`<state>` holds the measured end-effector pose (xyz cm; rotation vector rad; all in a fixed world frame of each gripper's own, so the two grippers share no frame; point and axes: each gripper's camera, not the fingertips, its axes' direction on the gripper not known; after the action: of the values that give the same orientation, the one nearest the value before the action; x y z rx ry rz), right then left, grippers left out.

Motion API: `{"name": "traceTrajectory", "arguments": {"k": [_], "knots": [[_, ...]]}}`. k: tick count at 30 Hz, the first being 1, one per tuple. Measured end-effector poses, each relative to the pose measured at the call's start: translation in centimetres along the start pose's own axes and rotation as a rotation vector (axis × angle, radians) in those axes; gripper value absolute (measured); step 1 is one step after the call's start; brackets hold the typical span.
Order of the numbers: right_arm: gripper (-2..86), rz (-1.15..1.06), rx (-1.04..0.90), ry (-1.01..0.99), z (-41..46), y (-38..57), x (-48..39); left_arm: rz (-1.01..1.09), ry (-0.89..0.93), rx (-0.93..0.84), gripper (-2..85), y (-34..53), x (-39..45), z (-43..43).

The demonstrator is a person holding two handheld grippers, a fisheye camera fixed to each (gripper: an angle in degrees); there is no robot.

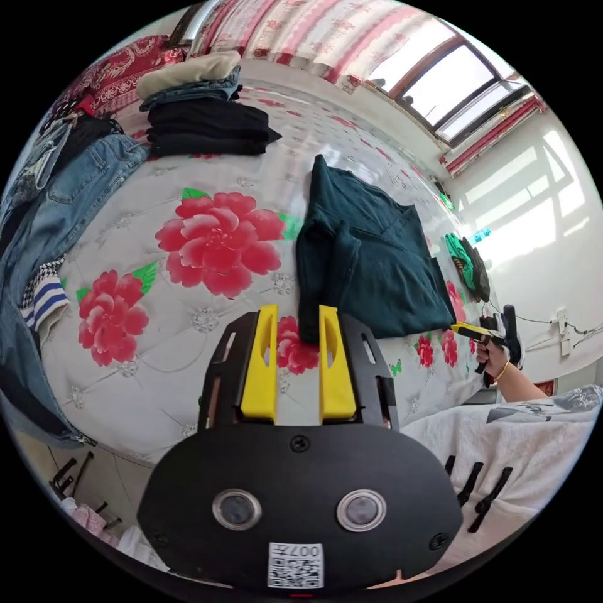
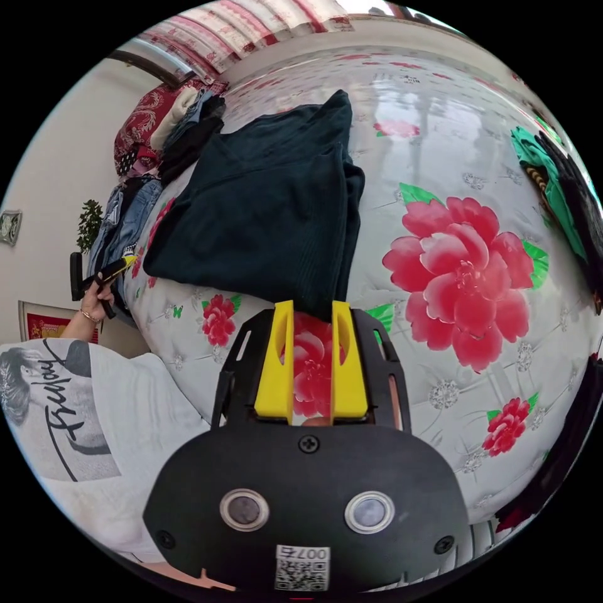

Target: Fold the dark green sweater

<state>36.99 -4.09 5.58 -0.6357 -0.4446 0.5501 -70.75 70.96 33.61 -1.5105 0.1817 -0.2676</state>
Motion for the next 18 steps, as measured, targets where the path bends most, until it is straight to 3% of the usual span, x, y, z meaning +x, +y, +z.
{"name": "traceTrajectory", "arguments": {"k": [5,8,9,11,14,16,18], "knots": [[6.3,0.028,0.006,0.012,0.4,-0.2,-0.6,0.185,-0.054,-0.074,12.3,0.0,4.0,2.6],[5.3,0.01,-0.018,0.063,0.7,-0.5,-1.4,0.126,-0.166,-0.183,11.8,-1.1,4.0,5.6],[5.1,0.008,-0.022,0.071,0.8,-0.6,-1.6,0.107,-0.136,-0.144,10.9,-1.4,3.3,5.4],[4.0,-0.003,-0.041,0.083,0.8,-0.6,-2.0,0.012,-0.034,-0.133,8.1,-1.6,1.3,5.0],[2.5,-0.014,-0.021,0.054,-0.1,0.2,-2.1,-0.212,0.279,-0.127,2.9,-0.9,-3.7,4.4],[1.7,-0.038,0.045,0.045,-1.2,1.5,-2.6,-0.361,0.531,-0.043,0.6,1.2,-6.9,3.8],[1.2,-0.052,0.104,0.021,-2.5,3.0,-3.2,-0.423,0.629,0.016,-0.2,2.9,-8.0,3.2]]}}
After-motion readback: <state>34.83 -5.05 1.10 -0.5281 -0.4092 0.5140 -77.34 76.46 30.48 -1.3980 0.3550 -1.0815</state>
